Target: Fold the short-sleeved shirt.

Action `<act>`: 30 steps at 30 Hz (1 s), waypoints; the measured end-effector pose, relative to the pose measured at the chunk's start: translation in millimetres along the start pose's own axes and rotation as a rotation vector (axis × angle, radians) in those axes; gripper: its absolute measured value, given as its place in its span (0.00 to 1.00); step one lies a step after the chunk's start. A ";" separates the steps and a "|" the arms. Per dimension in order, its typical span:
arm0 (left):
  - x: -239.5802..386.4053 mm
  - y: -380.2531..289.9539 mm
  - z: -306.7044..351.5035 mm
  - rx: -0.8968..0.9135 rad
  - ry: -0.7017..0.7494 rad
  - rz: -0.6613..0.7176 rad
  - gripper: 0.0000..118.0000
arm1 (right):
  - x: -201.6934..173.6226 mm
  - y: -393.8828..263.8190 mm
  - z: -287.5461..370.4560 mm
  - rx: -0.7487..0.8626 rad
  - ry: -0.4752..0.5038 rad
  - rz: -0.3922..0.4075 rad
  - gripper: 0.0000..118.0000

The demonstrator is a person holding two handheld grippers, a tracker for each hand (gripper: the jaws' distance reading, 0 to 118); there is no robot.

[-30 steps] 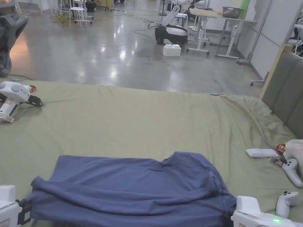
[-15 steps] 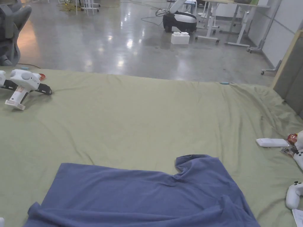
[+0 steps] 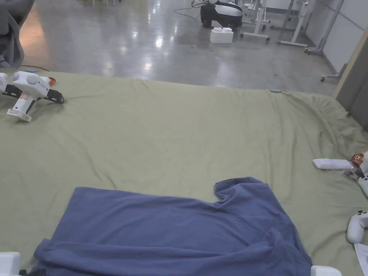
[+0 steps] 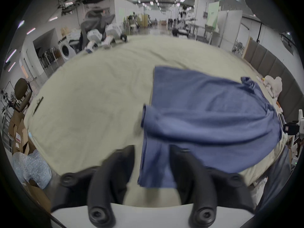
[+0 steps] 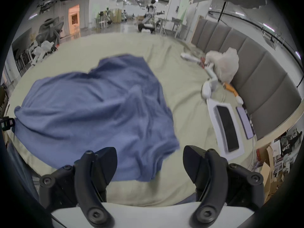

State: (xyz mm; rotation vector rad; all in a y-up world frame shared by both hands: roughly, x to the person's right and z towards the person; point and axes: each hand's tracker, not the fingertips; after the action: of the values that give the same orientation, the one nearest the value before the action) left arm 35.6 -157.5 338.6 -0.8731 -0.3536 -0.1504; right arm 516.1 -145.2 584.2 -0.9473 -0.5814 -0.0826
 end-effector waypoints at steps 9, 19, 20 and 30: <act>30.6 72.2 29.2 0.368 -0.025 -0.016 0.49 | -32.9 66.6 33.4 0.446 0.053 -0.081 0.74; 82.3 118.9 35.9 0.653 0.016 -0.065 0.02 | -95.3 123.8 48.3 0.752 0.129 -0.143 0.28; 85.6 120.0 37.1 0.669 0.025 -0.062 0.00 | -99.9 125.9 50.2 0.761 0.117 -0.136 0.09; 91.8 111.0 35.1 0.707 0.008 -0.063 0.00 | -115.0 123.8 52.3 0.892 0.102 -0.130 0.00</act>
State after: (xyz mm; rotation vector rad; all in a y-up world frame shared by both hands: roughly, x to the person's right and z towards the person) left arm 142.8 -58.5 312.5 -0.1635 -0.3917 -0.0766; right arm 435.2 -51.7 457.7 -0.0390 -0.5085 0.0163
